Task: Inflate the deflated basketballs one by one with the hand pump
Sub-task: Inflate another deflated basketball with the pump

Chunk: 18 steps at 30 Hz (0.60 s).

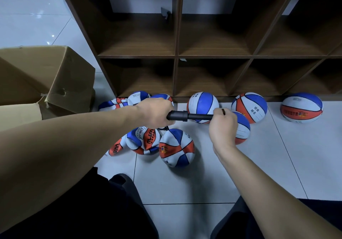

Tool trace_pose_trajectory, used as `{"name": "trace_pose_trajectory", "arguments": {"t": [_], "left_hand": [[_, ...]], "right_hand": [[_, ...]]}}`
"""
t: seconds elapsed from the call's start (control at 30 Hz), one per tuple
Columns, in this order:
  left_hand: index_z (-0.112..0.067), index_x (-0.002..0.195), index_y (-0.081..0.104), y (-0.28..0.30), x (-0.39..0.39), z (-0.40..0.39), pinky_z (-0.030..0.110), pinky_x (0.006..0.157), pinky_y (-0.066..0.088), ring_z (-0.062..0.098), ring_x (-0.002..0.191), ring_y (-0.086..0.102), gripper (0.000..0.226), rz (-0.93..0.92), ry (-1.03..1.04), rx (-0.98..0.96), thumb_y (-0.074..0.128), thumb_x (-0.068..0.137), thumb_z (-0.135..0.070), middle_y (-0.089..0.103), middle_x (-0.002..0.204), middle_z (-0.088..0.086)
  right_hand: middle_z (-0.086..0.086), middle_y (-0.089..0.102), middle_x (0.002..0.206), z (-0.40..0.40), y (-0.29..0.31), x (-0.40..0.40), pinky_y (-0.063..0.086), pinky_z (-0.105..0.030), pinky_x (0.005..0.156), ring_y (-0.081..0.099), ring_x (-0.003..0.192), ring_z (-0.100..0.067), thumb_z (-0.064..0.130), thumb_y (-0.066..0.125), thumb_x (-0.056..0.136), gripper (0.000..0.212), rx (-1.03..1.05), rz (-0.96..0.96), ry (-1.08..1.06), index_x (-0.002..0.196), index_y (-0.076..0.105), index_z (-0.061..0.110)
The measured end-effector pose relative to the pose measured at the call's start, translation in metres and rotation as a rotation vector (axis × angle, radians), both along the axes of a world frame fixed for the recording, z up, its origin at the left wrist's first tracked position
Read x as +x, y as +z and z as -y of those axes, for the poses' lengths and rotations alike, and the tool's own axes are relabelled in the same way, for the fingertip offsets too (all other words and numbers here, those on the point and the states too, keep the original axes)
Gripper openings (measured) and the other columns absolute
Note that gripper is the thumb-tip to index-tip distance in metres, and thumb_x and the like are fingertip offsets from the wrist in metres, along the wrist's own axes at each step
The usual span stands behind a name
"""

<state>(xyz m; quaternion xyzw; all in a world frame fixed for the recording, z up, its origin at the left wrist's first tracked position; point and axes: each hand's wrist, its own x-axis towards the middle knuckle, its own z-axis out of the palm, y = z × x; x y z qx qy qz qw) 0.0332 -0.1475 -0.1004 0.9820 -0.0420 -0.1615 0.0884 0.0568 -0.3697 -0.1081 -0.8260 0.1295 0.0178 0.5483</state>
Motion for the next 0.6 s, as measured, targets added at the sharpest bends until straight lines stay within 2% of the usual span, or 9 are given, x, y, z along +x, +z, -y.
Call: {"name": "trace_pose_trajectory", "arguments": {"t": [0.13, 0.23, 0.33, 0.43, 0.6], "left_hand": [[-0.025, 0.082, 0.065, 0.005, -0.003, 0.012, 0.038, 0.060, 0.052, 0.021, 0.066, 0.064, 0.021, 0.008, -0.010, -0.011, 0.064, 0.097, -0.039, 0.065, 0.069, -0.001], [-0.021, 0.083, 0.067, 0.008, -0.005, 0.021, 0.032, 0.053, 0.044, 0.021, 0.062, 0.061, 0.023, -0.009, -0.006, -0.033, 0.065, 0.098, -0.038, 0.065, 0.069, 0.001], [-0.020, 0.084, 0.067, 0.009, -0.005, 0.028, 0.031, 0.053, 0.039, 0.019, 0.061, 0.060, 0.025, -0.012, -0.026, -0.036, 0.065, 0.100, -0.040, 0.064, 0.068, 0.000], [-0.022, 0.083, 0.066, 0.007, -0.005, 0.029, 0.030, 0.054, 0.040, 0.022, 0.066, 0.066, 0.025, -0.004, -0.046, -0.034, 0.065, 0.099, -0.041, 0.065, 0.068, -0.001], [-0.024, 0.079, 0.064, 0.005, -0.003, 0.025, 0.031, 0.055, 0.043, 0.020, 0.065, 0.064, 0.026, -0.014, -0.071, -0.021, 0.066, 0.099, -0.040, 0.063, 0.067, -0.002]], "right_hand": [[-0.004, 0.042, 0.067, -0.010, 0.002, -0.012, 0.032, -0.039, 0.059, 0.037, 0.063, -0.021, 0.015, 0.049, 0.102, 0.034, -0.019, 0.028, 0.077, 0.069, 0.039, 0.015], [-0.003, 0.042, 0.067, -0.016, 0.002, -0.018, 0.031, -0.040, 0.059, 0.037, 0.063, -0.022, 0.016, 0.049, 0.102, 0.034, -0.030, 0.039, 0.123, 0.069, 0.039, 0.014], [-0.002, 0.044, 0.067, -0.021, 0.000, -0.023, 0.031, -0.039, 0.058, 0.039, 0.063, -0.021, 0.018, 0.049, 0.104, 0.034, -0.051, 0.028, 0.164, 0.071, 0.040, 0.013], [-0.001, 0.043, 0.066, -0.023, -0.002, -0.026, 0.029, -0.037, 0.057, 0.039, 0.063, -0.020, 0.018, 0.048, 0.104, 0.035, -0.074, 0.034, 0.191, 0.071, 0.038, 0.015], [0.000, 0.045, 0.067, -0.023, -0.007, -0.025, 0.031, -0.036, 0.057, 0.042, 0.064, -0.020, 0.020, 0.048, 0.106, 0.035, -0.080, 0.014, 0.203, 0.072, 0.041, 0.016]]}}
